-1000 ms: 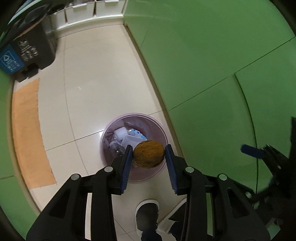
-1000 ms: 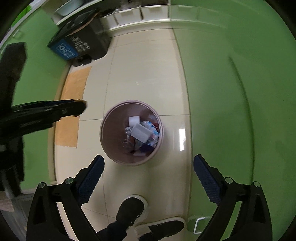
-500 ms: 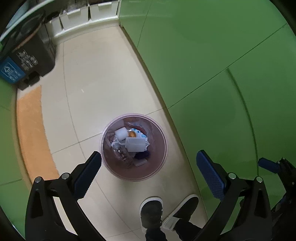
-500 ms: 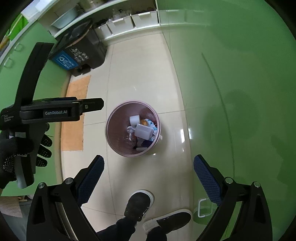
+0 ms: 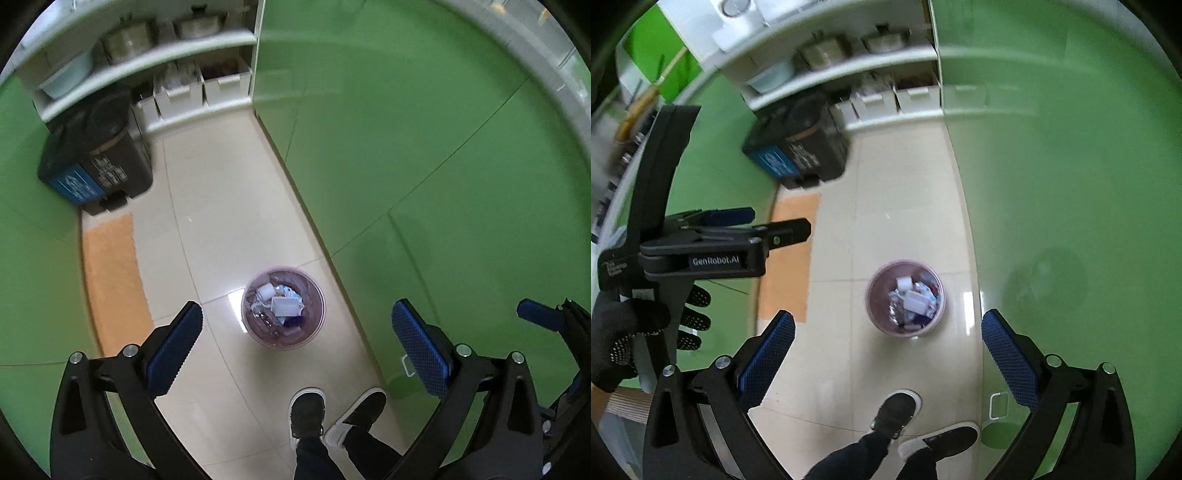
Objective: Collect trash
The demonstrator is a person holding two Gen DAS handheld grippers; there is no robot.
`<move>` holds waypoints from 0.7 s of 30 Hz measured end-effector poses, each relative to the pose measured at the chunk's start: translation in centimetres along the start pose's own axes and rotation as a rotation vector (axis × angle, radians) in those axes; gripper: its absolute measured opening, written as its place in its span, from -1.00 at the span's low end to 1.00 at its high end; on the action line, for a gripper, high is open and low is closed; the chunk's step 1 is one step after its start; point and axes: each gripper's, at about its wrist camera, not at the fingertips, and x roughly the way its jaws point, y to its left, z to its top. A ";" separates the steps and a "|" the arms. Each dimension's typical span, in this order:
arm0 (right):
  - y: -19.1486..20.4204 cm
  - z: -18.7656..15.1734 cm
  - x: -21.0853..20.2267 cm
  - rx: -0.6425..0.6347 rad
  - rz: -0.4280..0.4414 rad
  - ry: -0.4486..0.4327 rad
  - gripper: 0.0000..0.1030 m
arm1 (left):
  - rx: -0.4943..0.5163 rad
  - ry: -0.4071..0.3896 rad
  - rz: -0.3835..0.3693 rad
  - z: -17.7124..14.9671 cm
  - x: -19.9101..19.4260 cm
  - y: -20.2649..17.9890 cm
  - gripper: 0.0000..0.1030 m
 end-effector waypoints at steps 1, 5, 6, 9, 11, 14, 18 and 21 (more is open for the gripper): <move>0.4 0.4 -1.4 0.000 -0.001 -0.015 0.88 | 0.006 -0.012 0.000 0.3 -1.4 -0.3 0.94; 0.8 1.6 -7.5 0.024 -0.009 -0.079 0.88 | 0.040 -0.076 -0.009 2.2 -8.4 -2.1 0.94; 0.7 2.0 -9.4 0.034 -0.014 -0.102 0.88 | 0.051 -0.093 -0.014 2.7 -10.2 -2.7 0.95; 0.2 2.6 -14.5 0.058 -0.035 -0.162 0.88 | 0.082 -0.130 -0.027 4.0 -14.0 -4.2 0.95; -0.5 2.5 -17.4 0.085 -0.051 -0.194 0.88 | 0.116 -0.159 -0.044 4.9 -16.8 -6.0 0.95; -2.5 2.0 -21.7 0.135 -0.110 -0.248 0.88 | 0.162 -0.193 -0.078 6.0 -19.8 -8.6 0.95; -5.8 -0.1 -27.3 0.240 -0.183 -0.316 0.88 | 0.239 -0.232 -0.122 6.9 -22.8 -12.6 0.95; -8.1 -2.0 -30.9 0.308 -0.240 -0.360 0.88 | 0.296 -0.261 -0.150 7.4 -24.6 -15.8 0.95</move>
